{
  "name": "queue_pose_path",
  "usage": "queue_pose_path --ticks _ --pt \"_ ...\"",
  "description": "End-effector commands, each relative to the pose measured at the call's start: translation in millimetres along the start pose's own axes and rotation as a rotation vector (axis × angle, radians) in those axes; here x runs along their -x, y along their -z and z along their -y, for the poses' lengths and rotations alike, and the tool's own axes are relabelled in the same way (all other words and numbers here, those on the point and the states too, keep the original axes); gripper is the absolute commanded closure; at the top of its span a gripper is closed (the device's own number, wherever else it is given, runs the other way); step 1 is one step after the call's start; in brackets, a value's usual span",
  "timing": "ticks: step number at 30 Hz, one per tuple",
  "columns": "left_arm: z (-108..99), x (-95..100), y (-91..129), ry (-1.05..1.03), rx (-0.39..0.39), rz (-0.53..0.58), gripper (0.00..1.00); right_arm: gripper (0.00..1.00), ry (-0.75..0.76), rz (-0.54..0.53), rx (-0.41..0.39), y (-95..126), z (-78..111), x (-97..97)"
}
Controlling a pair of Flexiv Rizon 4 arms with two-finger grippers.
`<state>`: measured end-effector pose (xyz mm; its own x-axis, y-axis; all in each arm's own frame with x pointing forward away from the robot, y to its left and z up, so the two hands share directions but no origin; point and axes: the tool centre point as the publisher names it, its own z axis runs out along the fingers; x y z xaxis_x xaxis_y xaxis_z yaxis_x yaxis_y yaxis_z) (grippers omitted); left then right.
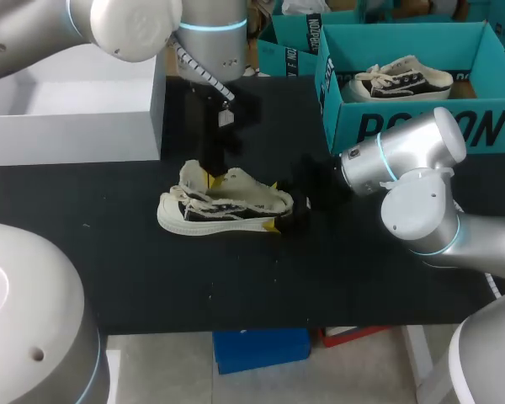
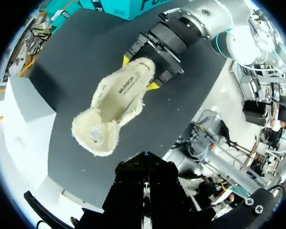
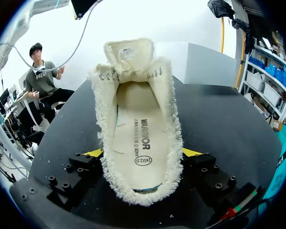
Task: Take the shoe out of the shoebox, open the shoe tongue, remove and reinsert the insole, then place the shoe into the shoebox
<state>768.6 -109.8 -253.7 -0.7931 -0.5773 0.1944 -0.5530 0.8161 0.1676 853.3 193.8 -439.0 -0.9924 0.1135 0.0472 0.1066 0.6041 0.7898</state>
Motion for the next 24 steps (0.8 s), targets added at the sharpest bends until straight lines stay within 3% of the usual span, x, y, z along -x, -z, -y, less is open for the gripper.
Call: queue_pose_path --ticks 1,12,24 --pt "6.9 2.7 0.1 -0.084 0.008 -0.030 1.00 1.00 -0.001 0.002 0.000 -2.1 1.4 1.2" --pt "25.3 10.5 7.0 -0.409 -0.083 -0.064 1.00 1.00 -0.001 0.002 0.000 -2.1 1.4 1.2" --pt "46.7 30.3 -5.4 -0.436 -0.096 -0.082 1.00 1.00 -0.001 0.002 0.000 -2.1 1.4 1.2"
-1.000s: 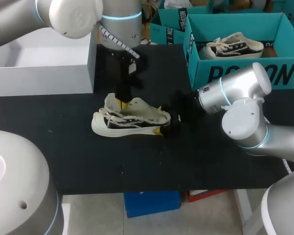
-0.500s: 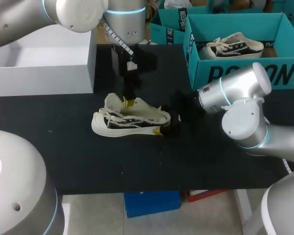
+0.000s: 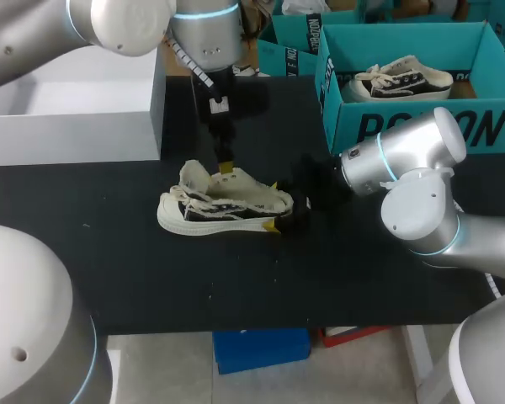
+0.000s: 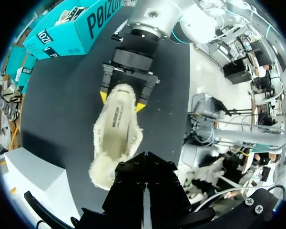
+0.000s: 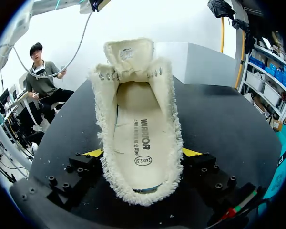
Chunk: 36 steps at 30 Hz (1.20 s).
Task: Take the shoe out of the shoebox, open the shoe tongue, remove and reinsert the insole, then place the shoe into the shoebox
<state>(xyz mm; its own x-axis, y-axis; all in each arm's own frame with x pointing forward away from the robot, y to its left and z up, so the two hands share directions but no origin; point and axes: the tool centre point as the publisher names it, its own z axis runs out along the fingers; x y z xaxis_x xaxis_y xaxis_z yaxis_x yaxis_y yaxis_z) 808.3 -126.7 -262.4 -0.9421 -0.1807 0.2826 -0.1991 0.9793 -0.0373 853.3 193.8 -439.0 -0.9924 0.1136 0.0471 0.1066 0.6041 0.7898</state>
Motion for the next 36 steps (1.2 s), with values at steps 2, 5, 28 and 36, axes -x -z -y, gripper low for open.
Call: queue_pose_path --ticks 2,5,28,36 --pt "6.5 14.7 -12.9 -0.003 -0.002 -0.027 1.00 1.00 -0.001 0.002 0.000 -2.1 1.4 1.2" --pt "7.2 22.2 -20.7 -0.010 -0.017 -0.037 1.00 1.00 -0.001 0.002 0.000 -2.1 1.4 1.2" --pt "4.8 45.4 -58.1 0.002 -0.002 -0.083 1.00 1.00 -0.001 0.002 0.000 -2.1 1.4 1.2" --pt "4.8 45.4 -58.1 0.002 -0.002 -0.083 1.00 1.00 -0.001 0.002 0.000 -2.1 1.4 1.2"
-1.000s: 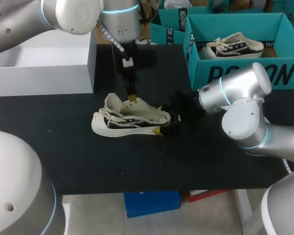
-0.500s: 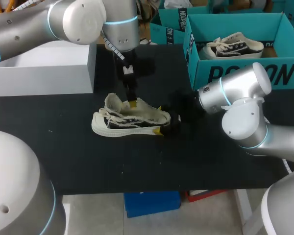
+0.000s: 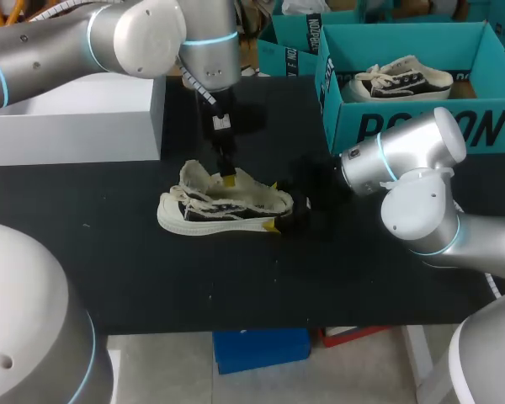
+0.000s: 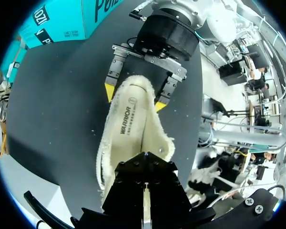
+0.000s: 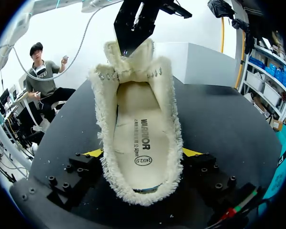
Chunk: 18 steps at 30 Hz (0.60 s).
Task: Take the shoe out of the shoebox, open the shoe tongue, remove and reinsert the insole, then place the shoe into the shoebox
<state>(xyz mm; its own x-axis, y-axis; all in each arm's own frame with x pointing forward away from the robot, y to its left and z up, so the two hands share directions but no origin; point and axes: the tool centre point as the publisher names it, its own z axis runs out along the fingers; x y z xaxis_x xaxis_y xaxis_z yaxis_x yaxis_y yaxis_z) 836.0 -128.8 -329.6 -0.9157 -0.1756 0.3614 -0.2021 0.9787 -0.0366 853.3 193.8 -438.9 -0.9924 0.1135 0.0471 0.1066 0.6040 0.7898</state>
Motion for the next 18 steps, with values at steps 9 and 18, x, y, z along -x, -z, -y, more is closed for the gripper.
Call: queue_pose_path --ticks 9,18 --pt "-0.2 0.7 -0.8 -0.002 -0.001 0.001 1.00 1.00 -0.001 0.002 0.000 -2.1 1.5 1.3" --pt "-2.5 11.3 -3.3 -0.096 -0.032 0.043 1.00 1.00 -0.001 0.002 0.000 -2.1 1.5 1.3"
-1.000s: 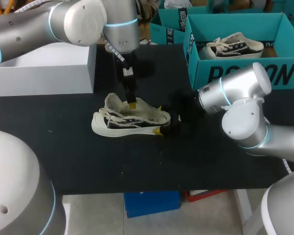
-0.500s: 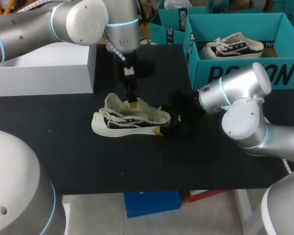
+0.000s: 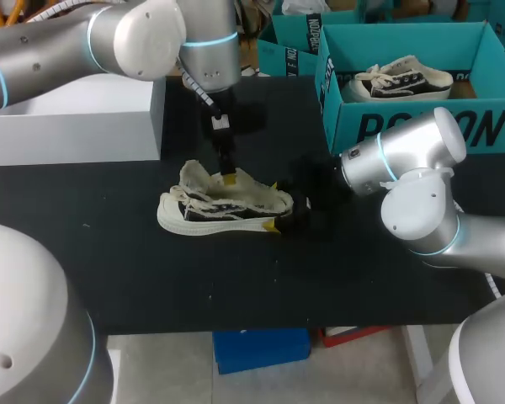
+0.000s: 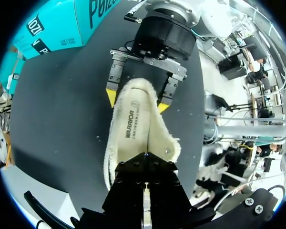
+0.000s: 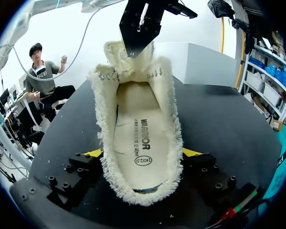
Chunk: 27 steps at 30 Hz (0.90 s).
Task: Take the shoe out of the shoebox, open the shoe tongue, remove and reinsert the insole, then place the shoe into the shoebox
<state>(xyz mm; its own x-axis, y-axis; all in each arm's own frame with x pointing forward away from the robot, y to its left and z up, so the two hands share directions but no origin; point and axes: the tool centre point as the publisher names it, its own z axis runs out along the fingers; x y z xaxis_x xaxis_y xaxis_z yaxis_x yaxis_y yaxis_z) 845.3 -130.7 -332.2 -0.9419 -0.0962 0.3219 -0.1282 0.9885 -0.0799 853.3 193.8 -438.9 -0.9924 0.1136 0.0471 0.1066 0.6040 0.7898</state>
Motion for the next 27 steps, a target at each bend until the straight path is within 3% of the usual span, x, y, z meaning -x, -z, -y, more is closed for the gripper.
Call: queue_pose_path --ticks 1,11,27 --pt "-6.4 3.7 -6.1 -0.026 -0.026 -0.006 1.00 1.00 -0.001 0.002 0.000 -2.1 1.4 1.3" --pt "-3.7 18.5 -24.3 -0.090 -0.044 -0.035 1.00 1.00 -0.001 0.002 0.000 -2.1 1.4 1.3" --pt "-8.9 9.0 -50.1 -0.082 -0.019 -0.082 1.00 1.00 -0.001 0.002 0.000 -2.1 1.4 1.3"
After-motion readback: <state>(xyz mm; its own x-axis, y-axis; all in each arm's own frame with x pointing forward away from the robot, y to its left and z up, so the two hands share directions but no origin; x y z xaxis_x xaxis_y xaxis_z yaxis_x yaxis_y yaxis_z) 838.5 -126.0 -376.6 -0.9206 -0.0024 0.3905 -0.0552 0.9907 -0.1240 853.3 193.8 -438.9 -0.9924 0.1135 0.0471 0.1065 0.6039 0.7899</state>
